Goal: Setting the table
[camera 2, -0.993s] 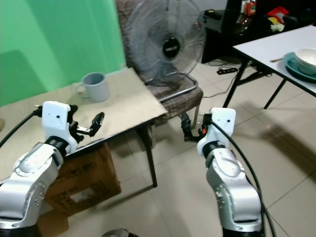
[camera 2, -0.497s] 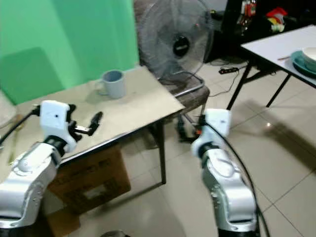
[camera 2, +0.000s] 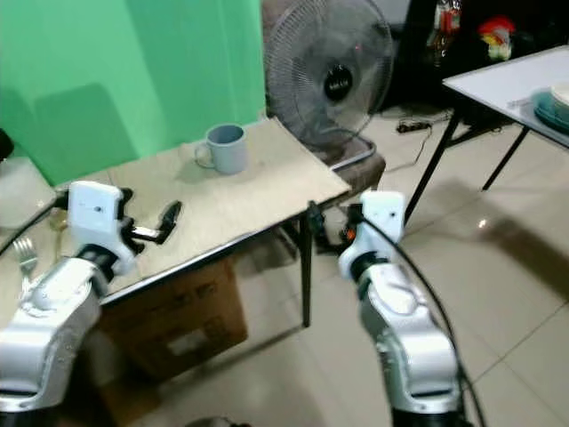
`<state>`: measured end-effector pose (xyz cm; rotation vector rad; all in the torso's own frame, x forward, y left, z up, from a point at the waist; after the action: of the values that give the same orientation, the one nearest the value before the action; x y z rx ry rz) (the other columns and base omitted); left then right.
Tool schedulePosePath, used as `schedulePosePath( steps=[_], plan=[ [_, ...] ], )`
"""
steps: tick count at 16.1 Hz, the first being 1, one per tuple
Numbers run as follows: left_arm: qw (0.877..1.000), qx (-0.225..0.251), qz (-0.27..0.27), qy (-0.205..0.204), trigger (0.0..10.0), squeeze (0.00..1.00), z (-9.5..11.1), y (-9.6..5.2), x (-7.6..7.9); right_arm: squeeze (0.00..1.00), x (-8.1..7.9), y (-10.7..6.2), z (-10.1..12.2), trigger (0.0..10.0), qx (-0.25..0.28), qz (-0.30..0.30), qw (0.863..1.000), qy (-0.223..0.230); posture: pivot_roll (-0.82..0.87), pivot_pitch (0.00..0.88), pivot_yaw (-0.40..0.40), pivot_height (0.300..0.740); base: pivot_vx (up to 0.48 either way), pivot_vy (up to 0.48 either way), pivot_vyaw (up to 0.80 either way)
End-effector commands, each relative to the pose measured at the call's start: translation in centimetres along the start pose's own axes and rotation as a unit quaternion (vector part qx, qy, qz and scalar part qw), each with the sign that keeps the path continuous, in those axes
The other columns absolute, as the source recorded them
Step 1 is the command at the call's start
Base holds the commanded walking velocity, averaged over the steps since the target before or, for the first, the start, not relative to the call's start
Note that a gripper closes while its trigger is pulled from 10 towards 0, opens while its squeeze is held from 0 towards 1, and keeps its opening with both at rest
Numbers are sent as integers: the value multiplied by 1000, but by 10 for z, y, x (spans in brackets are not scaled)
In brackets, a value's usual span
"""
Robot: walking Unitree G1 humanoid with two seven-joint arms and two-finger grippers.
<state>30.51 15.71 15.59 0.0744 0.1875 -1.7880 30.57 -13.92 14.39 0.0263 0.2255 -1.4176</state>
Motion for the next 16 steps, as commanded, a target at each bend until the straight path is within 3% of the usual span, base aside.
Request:
schedulePosePath(
  steps=[1, 10, 16],
  plan=[
    [1000, 6, 19, 18, 10000, 1000, 3, 0, -9, 1000, -5, 3, 2, 10000, 4, 12, 1000, -4, 101, 0, 73, 740, 0, -304, 800],
    [998, 1, 56, 23, 10000, 1000, 2, -1, -23, 1000, -21, 11, -2, 10000, -7, 61, 998, -10, 116, 0, 61, 740, 0, -479, 800],
    [997, -14, 68, 42, 10000, 1000, -3, -3, -29, 1000, -32, 7, -21, 10000, -53, 105, 993, -9, 122, 0, 59, 740, 0, 0, 133]
  ],
)
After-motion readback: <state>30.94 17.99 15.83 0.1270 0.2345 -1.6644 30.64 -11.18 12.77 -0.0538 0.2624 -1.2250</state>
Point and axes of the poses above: a point about 5 cm out from each wrist's last joint towards the gripper, its own y axis pointing out of the wrist towards the gripper, its own z axis along the axis of the wrist's last joint, x = y × z, the point moved 4 cm from there along y, pointing out of the wrist towards the gripper, and after that the axes turned 4 degrees about y, right-handed, at the moved point
